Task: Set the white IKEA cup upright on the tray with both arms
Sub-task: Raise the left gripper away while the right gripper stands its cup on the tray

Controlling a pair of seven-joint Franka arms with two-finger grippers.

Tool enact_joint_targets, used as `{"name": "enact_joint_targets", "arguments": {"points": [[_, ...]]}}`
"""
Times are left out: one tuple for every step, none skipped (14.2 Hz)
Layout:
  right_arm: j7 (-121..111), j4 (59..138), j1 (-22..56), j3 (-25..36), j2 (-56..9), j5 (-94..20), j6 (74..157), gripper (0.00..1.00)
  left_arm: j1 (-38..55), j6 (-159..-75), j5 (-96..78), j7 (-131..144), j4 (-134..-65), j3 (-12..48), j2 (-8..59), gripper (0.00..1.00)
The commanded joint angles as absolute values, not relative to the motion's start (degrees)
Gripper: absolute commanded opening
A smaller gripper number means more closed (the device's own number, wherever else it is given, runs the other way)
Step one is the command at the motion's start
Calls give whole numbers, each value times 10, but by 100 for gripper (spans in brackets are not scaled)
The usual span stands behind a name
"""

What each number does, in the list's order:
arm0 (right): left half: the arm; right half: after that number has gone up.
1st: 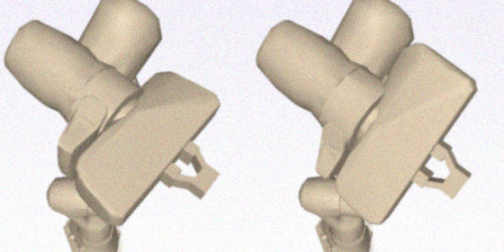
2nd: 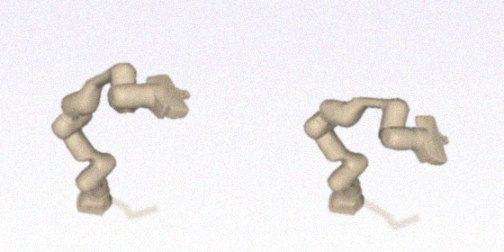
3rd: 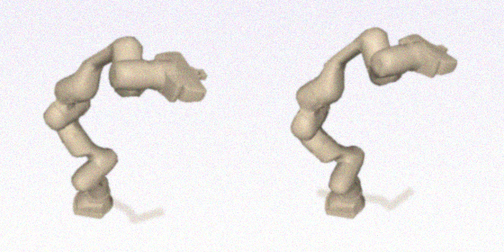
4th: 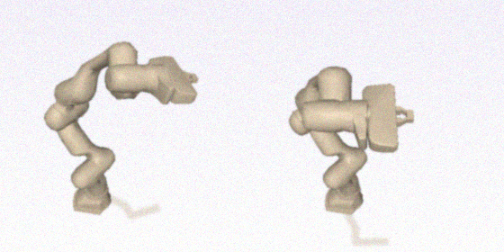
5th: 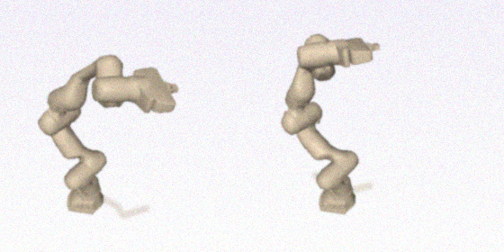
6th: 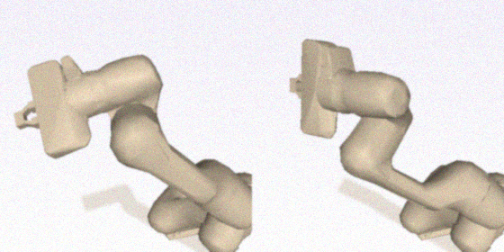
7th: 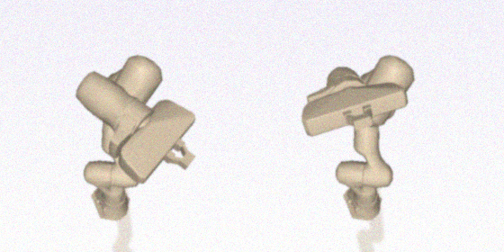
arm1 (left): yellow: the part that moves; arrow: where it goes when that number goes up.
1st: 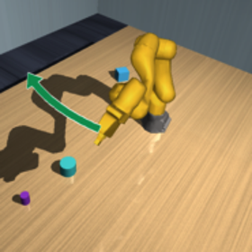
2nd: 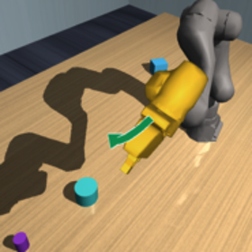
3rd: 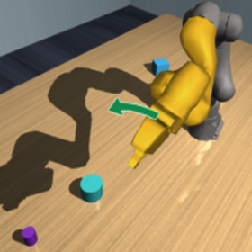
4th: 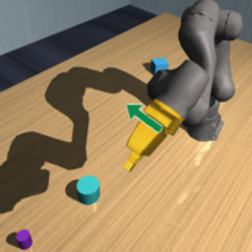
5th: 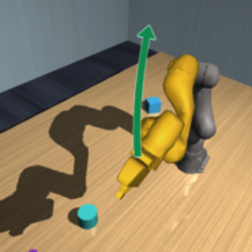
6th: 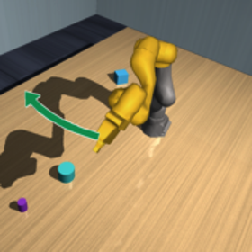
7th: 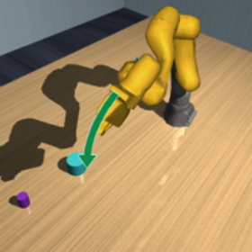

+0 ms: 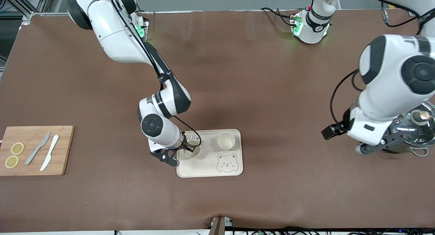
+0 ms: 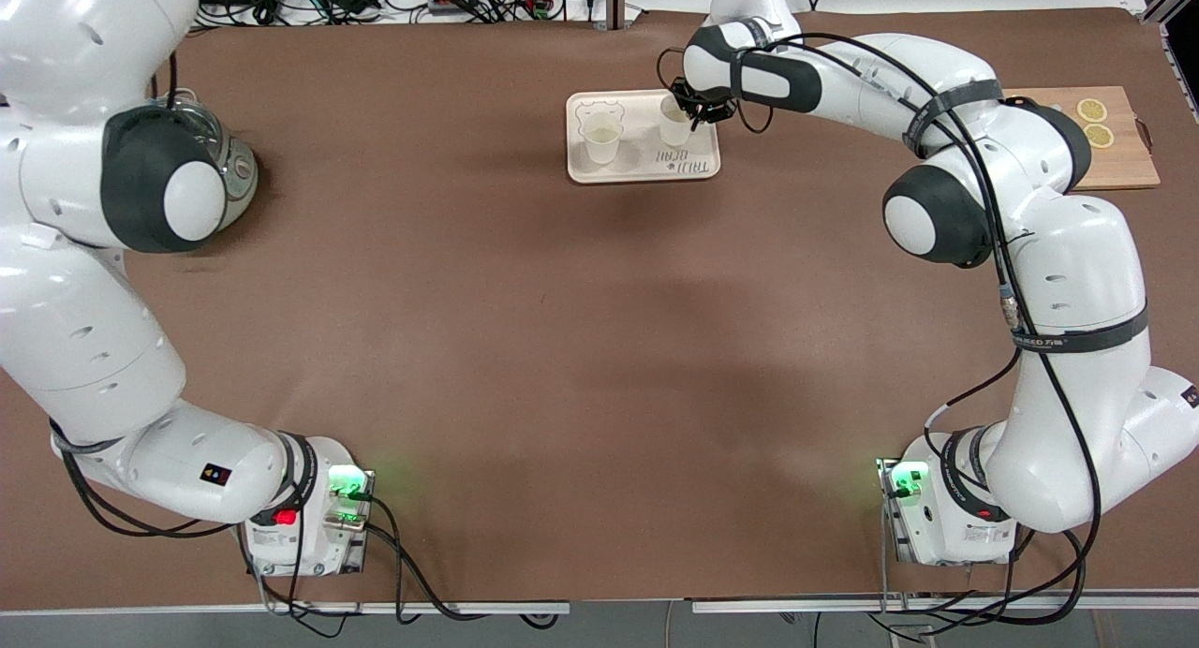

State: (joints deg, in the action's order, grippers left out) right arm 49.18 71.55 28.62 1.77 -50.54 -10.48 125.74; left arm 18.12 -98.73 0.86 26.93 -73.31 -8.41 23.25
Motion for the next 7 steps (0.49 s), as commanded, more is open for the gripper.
{"name": "enact_joint_targets", "arguments": {"points": [[502, 709, 293, 24, -512, -109, 1263, 46, 152, -970, -7, 213, -750, -77, 203, 100], [502, 708, 293, 25, -512, -109, 1263, 62, 144, -966, -7, 195, -750, -77, 198, 100], [502, 708, 293, 24, -512, -109, 1263, 76, 135, -961, -7, 181, -750, -76, 195, 100], [501, 708, 293, 25, -512, -108, 1263, 89, 129, -953, -7, 165, -749, -76, 193, 100], [500, 708, 293, 24, -512, -108, 1263, 100, 126, -947, -8, 148, -750, -79, 187, 100], [498, 708, 292, 25, -510, -108, 1262, 100, 112, -943, -8, 132, -750, -77, 185, 100], [495, 708, 292, 25, -507, -107, 1260, 100, 106, -940, -10, 120, -749, -76, 182, 100]]}}
